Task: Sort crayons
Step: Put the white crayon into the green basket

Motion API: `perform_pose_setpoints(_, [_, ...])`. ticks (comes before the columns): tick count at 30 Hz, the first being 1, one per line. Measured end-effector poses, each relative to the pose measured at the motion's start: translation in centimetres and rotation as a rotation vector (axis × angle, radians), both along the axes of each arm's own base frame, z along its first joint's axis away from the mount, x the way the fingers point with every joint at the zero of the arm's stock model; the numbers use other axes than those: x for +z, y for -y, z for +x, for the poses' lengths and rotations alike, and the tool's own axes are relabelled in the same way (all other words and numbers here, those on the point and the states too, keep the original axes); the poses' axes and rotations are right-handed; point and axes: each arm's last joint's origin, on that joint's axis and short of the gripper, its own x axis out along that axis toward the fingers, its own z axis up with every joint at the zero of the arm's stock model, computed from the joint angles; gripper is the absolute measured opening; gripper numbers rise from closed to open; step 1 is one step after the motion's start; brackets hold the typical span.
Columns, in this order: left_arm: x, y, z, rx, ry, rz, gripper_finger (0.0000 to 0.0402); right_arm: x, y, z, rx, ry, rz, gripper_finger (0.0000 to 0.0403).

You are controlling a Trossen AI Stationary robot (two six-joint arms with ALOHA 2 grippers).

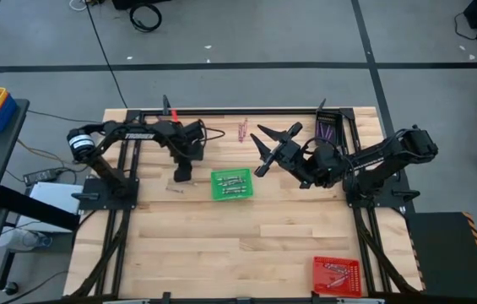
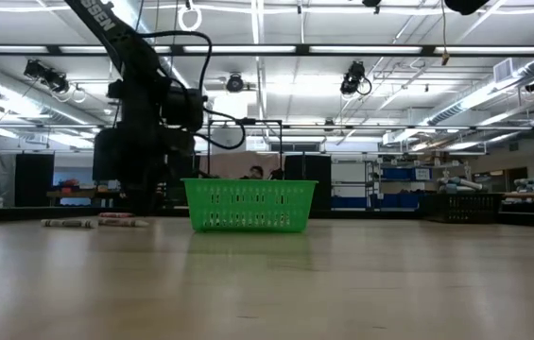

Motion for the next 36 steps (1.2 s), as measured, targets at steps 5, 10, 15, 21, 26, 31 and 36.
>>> perform_pose_setpoints(5, [-0.4, -0.3, 0.7, -0.003, 0.049, 0.012, 0.0204, 0.0, 0.0, 0.0, 0.004, -0.004, -0.002, 0.0147])
perform_pose_setpoints(10, [-1.1, 0.2, 1.0, -0.029, 0.044, -0.059, 0.0226, 0.0, 0.0, 0.0, 0.005, -0.006, -0.003, 0.0147])
perform_pose_setpoints(15, [-1.5, 0.6, 1.4, -0.067, 0.046, -0.074, 0.0221, -0.1, 0.0, 0.1, 0.003, -0.008, -0.001, 0.0147])
perform_pose_setpoints(21, [-1.6, 0.6, 1.6, -0.07, 0.042, -0.054, 0.0198, -0.1, 0.0, 0.1, 0.005, -0.008, -0.002, 0.0147])
perform_pose_setpoints(26, [-1.7, 0.7, 1.6, -0.114, 0.018, 0.02, 0.0162, -0.1, 0.0, 0.1, 0.007, -0.008, -0.003, 0.0147])
perform_pose_setpoints(31, [-1.8, 1.7, 2.1, -0.221, -0.019, 0.121, 0.0132, -0.1, 0.0, 0.1, 0.007, -0.008, -0.003, 0.0147])
perform_pose_setpoints(36, [-1.8, 3.4, 2.8, -0.312, -0.055, 0.214, 0.0126, -0.1, 0.0, 0.1, 0.007, -0.008, -0.003, 0.0147])
